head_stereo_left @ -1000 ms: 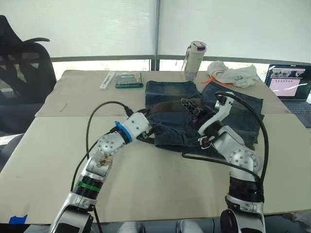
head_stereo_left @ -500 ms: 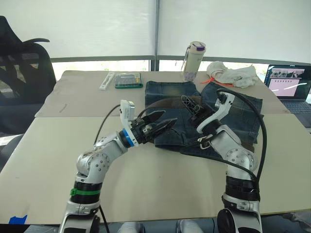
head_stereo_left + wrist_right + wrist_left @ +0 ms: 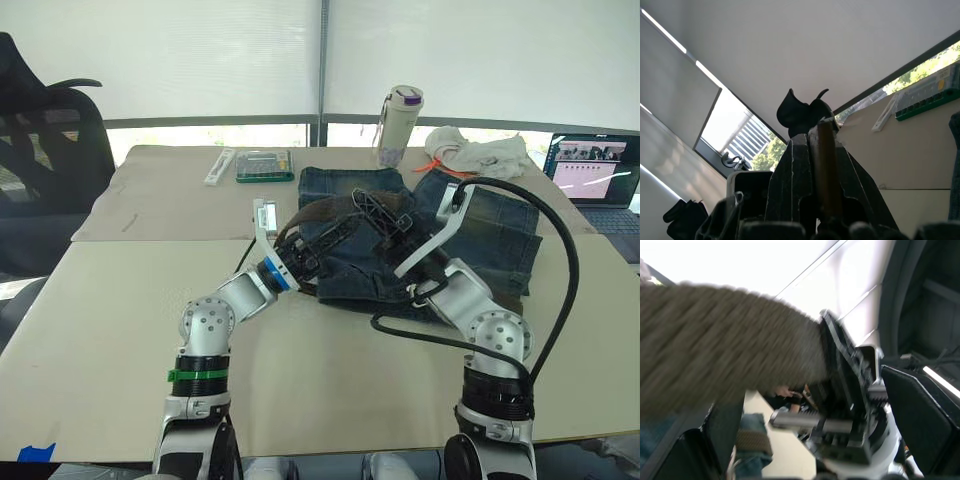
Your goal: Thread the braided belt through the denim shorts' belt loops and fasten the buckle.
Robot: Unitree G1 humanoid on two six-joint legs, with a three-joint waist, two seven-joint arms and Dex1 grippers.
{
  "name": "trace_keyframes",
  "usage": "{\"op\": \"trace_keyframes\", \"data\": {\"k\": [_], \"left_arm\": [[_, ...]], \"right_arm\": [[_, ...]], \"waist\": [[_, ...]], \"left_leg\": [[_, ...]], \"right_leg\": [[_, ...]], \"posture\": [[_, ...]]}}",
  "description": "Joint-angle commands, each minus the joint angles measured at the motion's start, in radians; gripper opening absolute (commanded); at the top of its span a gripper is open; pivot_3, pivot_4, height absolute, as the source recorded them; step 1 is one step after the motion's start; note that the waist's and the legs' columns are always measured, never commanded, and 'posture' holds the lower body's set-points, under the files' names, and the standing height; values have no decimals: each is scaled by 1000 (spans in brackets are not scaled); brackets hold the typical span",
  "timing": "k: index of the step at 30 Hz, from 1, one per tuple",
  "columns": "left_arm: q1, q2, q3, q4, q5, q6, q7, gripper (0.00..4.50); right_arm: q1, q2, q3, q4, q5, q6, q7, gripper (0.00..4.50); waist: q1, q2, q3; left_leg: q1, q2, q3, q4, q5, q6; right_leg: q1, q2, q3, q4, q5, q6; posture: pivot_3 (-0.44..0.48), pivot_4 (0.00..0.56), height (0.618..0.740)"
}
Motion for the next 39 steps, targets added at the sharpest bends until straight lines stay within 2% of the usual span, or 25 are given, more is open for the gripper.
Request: {"op": "trace_keyframes", "data": {"k": [1, 12, 20, 22, 23, 26, 29, 32, 35, 39], "left_arm": [[-21, -10, 23, -17, -26, -18, 3, 3614], [-14, -39, 48, -23, -41, -31, 38, 23], [-9, -39, 48, -24, -24, -29, 48, 23], [-3, -29, 39, -25, -6, -27, 52, 0], [0, -19, 30, -26, 9, -23, 55, 0], [11, 10, 7, -28, 45, -8, 61, 0], [21, 35, -1, -22, 71, 9, 91, 0], [37, 61, -30, -29, 101, 65, 152, 0], [50, 59, -56, -37, 123, 111, 209, 0], [49, 30, -75, -18, 166, 139, 286, 0]], "right_arm": [[-4, -5, -2, -32, 27, -7, -17, 0], [9, -4, -8, -15, 32, -22, -37, 0], [18, -10, -2, -18, -3, -44, -25, 0], [35, -38, -1, -41, 22, -38, 47, 969], [49, -63, 2, -57, 18, -35, 73, 1203], [100, -153, -11, -73, -44, -51, 103, 2270], [172, -279, -38, -75, -107, -59, 171, 3314], [267, -449, -10, -80, -263, -109, 301, 4289], [325, -553, 24, -68, -402, -194, 391, 4289], [350, -615, 58, -68, -503, -248, 466, 4289]], "waist": [[0, 0, 0], [1, 0, 0], [1, 0, 0], [3, 0, 0], [3, 0, 0], [3, 0, 0], [8, 0, 0], [10, 0, 0], [12, 0, 0], [13, -1, 0]], "left_leg": [[0, 0, 0, 0, 0, 0], [0, 0, 0, 0, 0, 0], [0, 0, 0, 0, 0, 0], [0, 0, 0, 0, 0, 0], [0, 0, -1, 0, 0, 0], [-1, 0, -1, 0, 0, 0], [0, 0, -1, 0, 0, 0], [0, 0, -1, 0, 0, 1], [0, 0, 0, 0, -1, 1], [0, 0, 0, 0, -1, 1]], "right_leg": [[0, 0, 0, 0, 0, 0], [0, 1, 1, 0, 0, 0], [0, 1, 1, 0, 0, 0], [0, 1, 1, 0, 0, 0], [0, 1, 1, -1, 0, 0], [0, 1, 1, -1, 0, 0], [1, 1, 1, -1, 0, 0], [1, 1, 2, -2, 0, 0], [0, 1, 3, -2, 0, 0], [0, 1, 3, -3, 0, 0]], "posture": [[0, 150, 737], [0, 150, 737], [0, 150, 737], [0, 150, 737], [0, 150, 737], [0, 150, 737], [0, 150, 737], [0, 150, 737], [0, 150, 737], [0, 150, 737]]}}
